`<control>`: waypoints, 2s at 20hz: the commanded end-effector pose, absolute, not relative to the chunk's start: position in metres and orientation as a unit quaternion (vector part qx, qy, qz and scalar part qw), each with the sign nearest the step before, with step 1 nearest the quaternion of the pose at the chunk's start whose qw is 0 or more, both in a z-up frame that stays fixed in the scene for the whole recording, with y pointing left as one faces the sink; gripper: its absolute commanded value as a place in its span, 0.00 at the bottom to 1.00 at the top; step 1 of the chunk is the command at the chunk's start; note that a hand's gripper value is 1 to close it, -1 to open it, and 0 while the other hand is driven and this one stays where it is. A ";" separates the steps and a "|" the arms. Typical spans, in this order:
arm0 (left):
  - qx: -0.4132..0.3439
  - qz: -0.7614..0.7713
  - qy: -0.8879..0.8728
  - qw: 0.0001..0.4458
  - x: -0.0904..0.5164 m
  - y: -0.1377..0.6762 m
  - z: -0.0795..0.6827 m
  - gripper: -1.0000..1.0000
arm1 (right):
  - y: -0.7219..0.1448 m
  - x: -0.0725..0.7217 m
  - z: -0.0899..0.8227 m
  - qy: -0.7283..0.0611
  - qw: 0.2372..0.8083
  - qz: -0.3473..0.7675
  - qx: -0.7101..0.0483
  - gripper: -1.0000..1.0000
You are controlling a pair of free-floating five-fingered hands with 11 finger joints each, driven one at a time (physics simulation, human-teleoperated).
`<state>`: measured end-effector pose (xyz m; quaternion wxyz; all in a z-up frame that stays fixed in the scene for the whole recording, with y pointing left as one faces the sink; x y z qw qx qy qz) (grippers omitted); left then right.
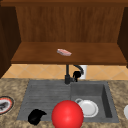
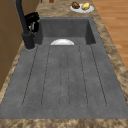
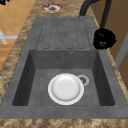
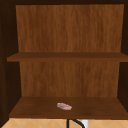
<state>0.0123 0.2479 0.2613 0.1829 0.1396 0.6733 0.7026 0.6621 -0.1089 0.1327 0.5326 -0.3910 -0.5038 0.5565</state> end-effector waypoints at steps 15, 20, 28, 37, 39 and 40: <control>0.140 0.703 0.673 0.183 0.012 0.248 0.261 0.50 | -0.128 0.645 0.096 -0.579 0.484 0.490 -0.437 1.00; 0.140 0.703 0.673 0.183 0.012 0.248 0.261 0.50 | -0.127 0.641 0.091 -0.591 0.463 0.475 -0.460 1.00; 0.140 0.703 0.673 0.183 0.012 0.248 0.261 0.50 | -0.131 0.635 0.079 -0.621 0.423 0.431 -0.500 1.00; 0.140 0.703 0.673 0.183 0.012 0.248 0.261 0.50 | -0.146 0.624 0.052 -0.685 0.399 0.312 -0.524 1.00; 0.140 0.703 0.673 0.183 0.012 0.248 0.261 0.50 | -0.146 0.622 0.048 -0.696 0.389 0.293 -0.528 1.00; 0.140 0.703 0.673 0.183 0.012 0.248 0.261 0.50 | -0.143 0.623 0.049 -0.702 0.378 0.286 -0.532 1.00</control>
